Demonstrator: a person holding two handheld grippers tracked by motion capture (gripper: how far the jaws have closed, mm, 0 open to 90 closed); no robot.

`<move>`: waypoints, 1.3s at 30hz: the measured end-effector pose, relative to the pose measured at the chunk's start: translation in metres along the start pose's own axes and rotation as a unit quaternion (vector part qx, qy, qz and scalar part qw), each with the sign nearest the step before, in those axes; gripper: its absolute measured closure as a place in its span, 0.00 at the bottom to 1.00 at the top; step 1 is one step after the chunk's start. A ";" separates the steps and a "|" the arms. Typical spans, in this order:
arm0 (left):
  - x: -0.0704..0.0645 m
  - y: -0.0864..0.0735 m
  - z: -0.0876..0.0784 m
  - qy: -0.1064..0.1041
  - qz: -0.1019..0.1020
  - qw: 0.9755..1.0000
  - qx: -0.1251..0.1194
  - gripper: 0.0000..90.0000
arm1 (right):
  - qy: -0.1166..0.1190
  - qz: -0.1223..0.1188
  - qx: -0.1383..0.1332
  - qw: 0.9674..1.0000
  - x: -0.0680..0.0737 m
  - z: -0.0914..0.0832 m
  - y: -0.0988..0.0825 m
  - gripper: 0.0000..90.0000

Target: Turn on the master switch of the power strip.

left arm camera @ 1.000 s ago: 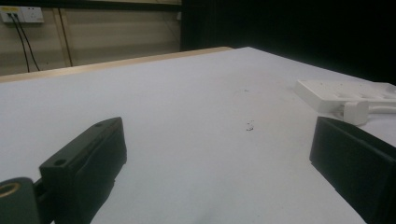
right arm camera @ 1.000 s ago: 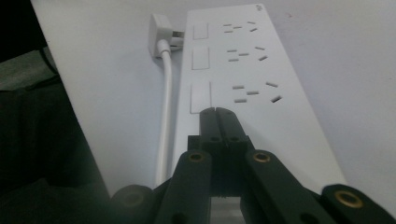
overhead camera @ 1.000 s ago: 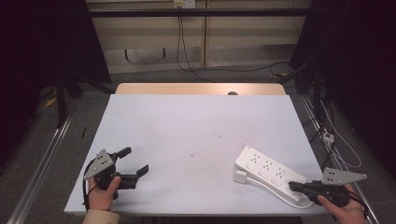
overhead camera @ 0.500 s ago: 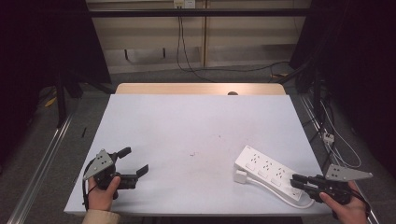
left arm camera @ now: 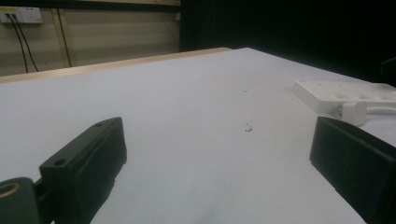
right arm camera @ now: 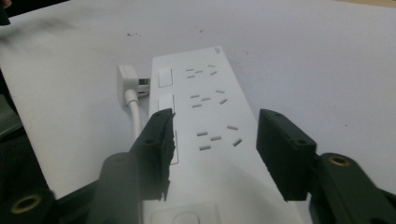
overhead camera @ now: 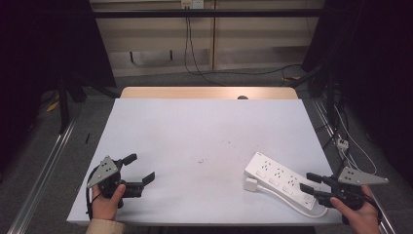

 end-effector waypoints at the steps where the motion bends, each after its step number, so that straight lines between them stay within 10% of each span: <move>1: 0.000 0.000 0.000 0.000 -0.001 1.000 -0.001 0.04 | -0.002 0.000 0.000 1.000 0.000 0.001 0.001 0.48; 39: -0.001 -0.001 -0.002 0.000 0.000 1.000 0.000 0.04 | -0.030 0.001 -0.008 1.000 0.003 0.020 0.014 0.18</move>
Point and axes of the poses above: each handheld gripper's, and its own axes: z roughly forward along the jaws, y roughly out of its top, x roughly to its left, the point moved 10 cm from there along z, roughly forward along the jaws, and after that the axes turned 13 degrees about -y, right-handed, at the moved point
